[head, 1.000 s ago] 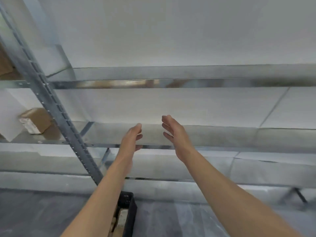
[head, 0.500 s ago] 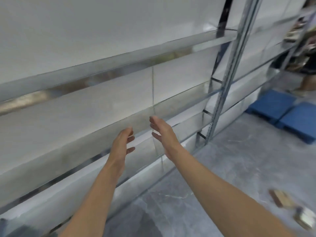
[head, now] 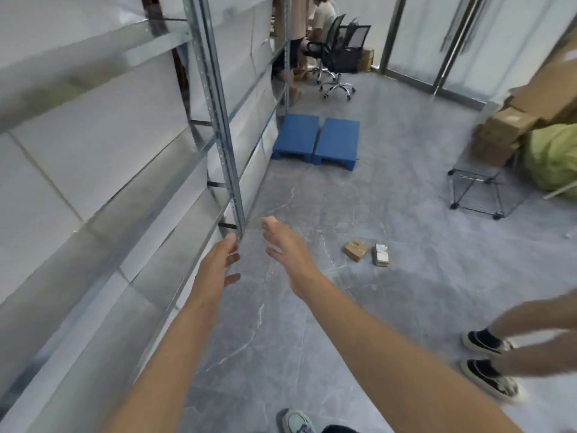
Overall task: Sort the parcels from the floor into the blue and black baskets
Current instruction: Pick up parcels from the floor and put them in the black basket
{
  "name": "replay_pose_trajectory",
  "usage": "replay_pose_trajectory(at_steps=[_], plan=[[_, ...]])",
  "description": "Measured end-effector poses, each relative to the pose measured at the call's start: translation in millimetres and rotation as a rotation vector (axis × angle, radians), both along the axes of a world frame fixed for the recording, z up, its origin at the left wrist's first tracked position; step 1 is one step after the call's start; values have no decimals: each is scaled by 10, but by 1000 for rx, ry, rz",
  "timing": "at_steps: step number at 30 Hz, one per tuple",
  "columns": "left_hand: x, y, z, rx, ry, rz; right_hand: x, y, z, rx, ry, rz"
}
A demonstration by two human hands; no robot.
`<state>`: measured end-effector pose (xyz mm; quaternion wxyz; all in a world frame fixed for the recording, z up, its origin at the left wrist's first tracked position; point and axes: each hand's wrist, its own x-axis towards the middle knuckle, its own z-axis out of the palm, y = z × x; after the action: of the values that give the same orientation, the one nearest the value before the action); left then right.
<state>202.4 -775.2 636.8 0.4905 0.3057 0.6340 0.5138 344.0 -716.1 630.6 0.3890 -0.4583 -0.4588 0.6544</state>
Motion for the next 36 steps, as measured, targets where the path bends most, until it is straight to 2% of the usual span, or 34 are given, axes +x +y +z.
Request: replay_pose_trajectory(at_steps=[7, 16, 26, 36], plan=[[629, 483, -235, -46, 3, -264, 774, 108, -263, -38, -46, -243], [1363, 1405, -545, -98, 50, -457, 1651, 682, -688, -103, -61, -441], [2302, 2708, -916, -222, 89, -488, 2670, 1784, -1059, -217, -3, -551], [2777, 3822, -1278, -344, 108, -582, 3166, 2789, -1451, -310, -18, -607]])
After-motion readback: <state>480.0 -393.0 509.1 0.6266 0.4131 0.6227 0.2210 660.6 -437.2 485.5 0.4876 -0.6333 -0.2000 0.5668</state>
